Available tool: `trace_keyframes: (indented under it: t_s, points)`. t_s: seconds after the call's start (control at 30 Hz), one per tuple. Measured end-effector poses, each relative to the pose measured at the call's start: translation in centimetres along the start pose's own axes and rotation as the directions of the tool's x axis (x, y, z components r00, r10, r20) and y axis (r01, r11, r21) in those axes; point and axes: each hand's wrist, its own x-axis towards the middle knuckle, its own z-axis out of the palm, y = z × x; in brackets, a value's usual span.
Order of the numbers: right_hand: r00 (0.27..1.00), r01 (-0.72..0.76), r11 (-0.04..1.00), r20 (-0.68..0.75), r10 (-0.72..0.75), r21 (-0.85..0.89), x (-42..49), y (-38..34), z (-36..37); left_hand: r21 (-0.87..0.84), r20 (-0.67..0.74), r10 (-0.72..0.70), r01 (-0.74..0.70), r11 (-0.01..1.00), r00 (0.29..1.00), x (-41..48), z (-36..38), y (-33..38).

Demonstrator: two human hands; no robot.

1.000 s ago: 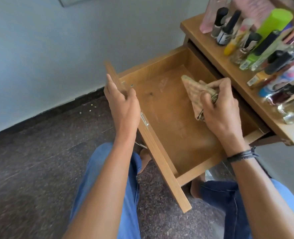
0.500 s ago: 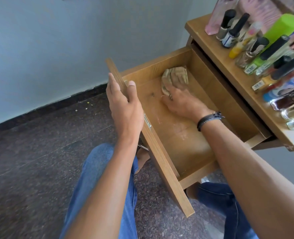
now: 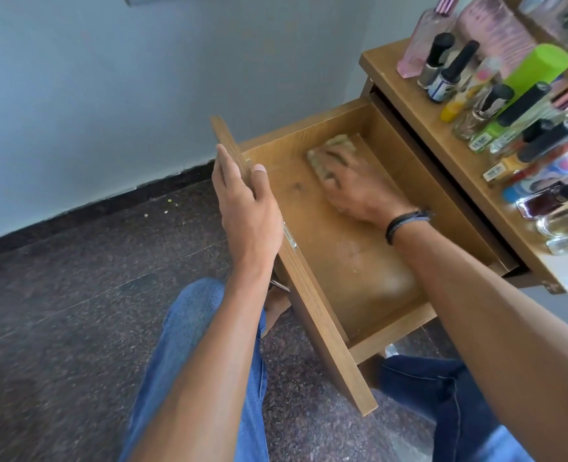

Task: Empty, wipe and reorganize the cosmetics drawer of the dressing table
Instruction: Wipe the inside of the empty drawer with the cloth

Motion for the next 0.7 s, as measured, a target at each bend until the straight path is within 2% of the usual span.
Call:
trace_keyframes:
  t_s: [0.1,0.2,0.27,0.37,0.47,0.6,0.7]
  points:
    - [0.994,-0.097,0.995,-0.055,0.097,0.005,0.2,1.9,-0.7,-0.012,0.019,-0.005,0.005,1.0,1.0,-0.1,0.0,0.0]
    - [0.991,-0.099,0.995,-0.092,0.099,0.014,-0.2,1.3,0.4,-0.017,0.017,0.0,0.0,1.0,1.0,-0.1,0.0,0.1]
    - [0.994,-0.061,0.998,-0.094,0.063,0.03,-0.4,0.3,1.1,-0.017,0.015,0.001,-0.001,1.0,1.0,-0.2,0.0,0.2]
    - [0.998,0.067,0.998,-0.016,-0.067,-0.012,-0.6,-1.3,2.3,-0.023,0.023,-0.008,0.008,1.0,1.0,-0.3,0.0,0.3]
    - [0.993,0.104,0.994,0.054,-0.102,-0.036,-0.6,-3.0,3.3,-0.027,0.018,-0.02,0.02,0.999,1.0,-0.3,0.0,0.3]
    - [0.979,0.196,0.98,0.064,-0.193,-0.039,-0.8,-5.0,4.2,-0.019,0.004,-0.025,0.026,0.999,1.0,-0.2,0.1,0.4]
    - [0.978,0.204,0.978,0.05,-0.203,-0.028,-0.7,-5.2,4.7,-0.012,0.007,-0.025,0.025,1.0,1.0,-0.1,0.0,0.3]
